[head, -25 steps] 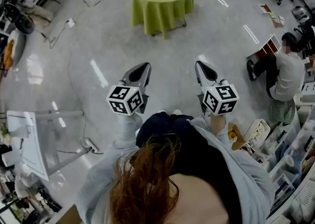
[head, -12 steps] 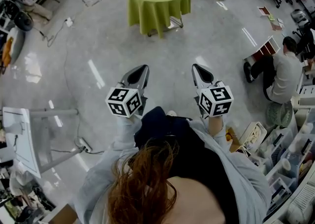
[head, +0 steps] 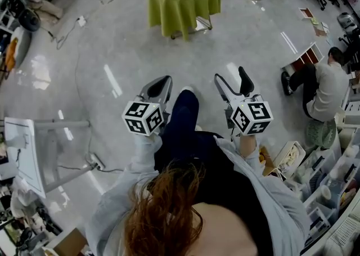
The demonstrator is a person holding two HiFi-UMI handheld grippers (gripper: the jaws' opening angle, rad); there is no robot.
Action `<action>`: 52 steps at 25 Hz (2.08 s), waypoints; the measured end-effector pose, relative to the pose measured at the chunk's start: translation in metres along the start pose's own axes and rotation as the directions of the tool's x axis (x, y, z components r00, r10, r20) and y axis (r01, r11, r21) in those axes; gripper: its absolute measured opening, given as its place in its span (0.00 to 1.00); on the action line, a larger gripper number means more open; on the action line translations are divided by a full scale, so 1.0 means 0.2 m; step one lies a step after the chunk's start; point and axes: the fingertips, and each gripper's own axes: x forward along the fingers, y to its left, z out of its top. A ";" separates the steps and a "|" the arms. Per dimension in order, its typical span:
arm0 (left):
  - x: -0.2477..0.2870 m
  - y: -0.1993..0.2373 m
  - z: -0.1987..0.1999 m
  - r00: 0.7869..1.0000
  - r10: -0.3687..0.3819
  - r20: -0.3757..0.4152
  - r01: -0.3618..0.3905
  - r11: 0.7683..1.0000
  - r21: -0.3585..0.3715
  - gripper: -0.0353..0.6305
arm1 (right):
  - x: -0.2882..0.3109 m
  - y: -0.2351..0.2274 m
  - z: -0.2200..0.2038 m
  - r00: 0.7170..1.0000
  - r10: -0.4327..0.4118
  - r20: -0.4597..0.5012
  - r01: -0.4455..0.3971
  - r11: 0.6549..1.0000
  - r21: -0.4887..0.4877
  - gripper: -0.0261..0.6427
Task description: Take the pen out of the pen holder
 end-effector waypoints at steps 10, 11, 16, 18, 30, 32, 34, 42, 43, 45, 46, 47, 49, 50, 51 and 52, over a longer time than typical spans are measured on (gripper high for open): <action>0.19 0.17 0.08 0.999 0.036 0.005 -0.036 0.998 -0.041 0.08 | 0.25 -0.11 0.03 0.999 0.021 -0.028 -0.021 1.000 -0.019 0.60; 0.22 0.19 0.10 1.000 0.030 0.007 -0.030 0.999 -0.046 0.08 | 0.30 -0.13 0.04 0.999 0.026 -0.030 -0.026 0.999 -0.019 0.60; 0.41 0.35 0.24 0.999 0.040 0.007 -0.040 0.999 -0.029 0.08 | 0.55 -0.17 0.14 0.998 0.052 -0.036 -0.053 0.998 -0.046 0.60; 0.50 0.41 0.35 0.999 0.031 0.019 -0.031 0.999 -0.010 0.08 | 0.65 -0.21 0.21 0.999 0.046 -0.027 -0.048 0.997 -0.055 0.60; 0.90 0.77 0.69 0.999 0.006 0.038 -0.006 1.000 -0.006 0.08 | 1.16 -0.39 0.46 1.000 0.013 -0.003 -0.013 0.998 -0.055 0.60; 0.95 0.83 0.72 0.999 0.006 0.041 -0.005 1.000 -0.014 0.08 | 1.24 -0.41 0.47 1.000 0.013 -0.010 -0.014 0.998 -0.056 0.60; 1.00 0.88 0.75 0.999 0.003 0.042 -0.002 1.000 -0.013 0.08 | 1.31 -0.43 0.48 1.000 0.014 -0.013 -0.014 0.998 -0.059 0.60; 1.12 1.08 0.83 1.000 0.007 0.030 -0.007 1.000 0.000 0.08 | 1.57 -0.46 0.52 1.000 0.017 -0.009 -0.017 0.999 -0.048 0.60; 1.13 1.10 0.84 1.000 0.010 0.028 -0.010 1.000 0.000 0.08 | 1.59 -0.46 0.51 1.000 0.017 -0.012 -0.017 0.999 -0.046 0.60; 1.12 1.14 0.84 1.000 0.019 0.022 -0.019 1.000 -0.008 0.08 | 1.63 -0.45 0.51 1.000 0.020 -0.022 -0.021 0.999 -0.040 0.60; 1.11 1.15 0.83 1.000 0.024 0.017 -0.024 1.000 -0.016 0.08 | 1.64 -0.44 0.50 0.999 0.023 -0.031 -0.024 0.999 -0.038 0.60; 1.10 1.16 0.81 1.000 0.030 0.009 -0.029 0.999 -0.024 0.08 | 1.64 -0.44 0.48 0.999 0.025 -0.041 -0.026 0.999 -0.035 0.60; 1.09 1.17 0.77 0.999 0.040 -0.010 -0.040 0.998 -0.041 0.08 | 1.65 -0.43 0.45 0.998 0.028 -0.064 -0.029 0.999 -0.027 0.60; 1.08 1.17 0.74 0.999 0.045 -0.019 -0.046 0.998 -0.051 0.08 | 1.65 -0.42 0.43 0.997 0.030 -0.075 -0.032 0.999 -0.022 0.60; 1.07 1.18 0.71 0.998 0.049 -0.027 -0.051 0.997 -0.060 0.08 | 1.65 -0.42 0.41 0.996 0.035 -0.084 -0.037 0.999 -0.017 0.60; 1.06 1.18 0.69 0.998 0.053 -0.033 -0.055 0.996 -0.070 0.08 | 1.66 -0.42 0.39 0.995 0.042 -0.093 -0.043 0.999 -0.013 0.60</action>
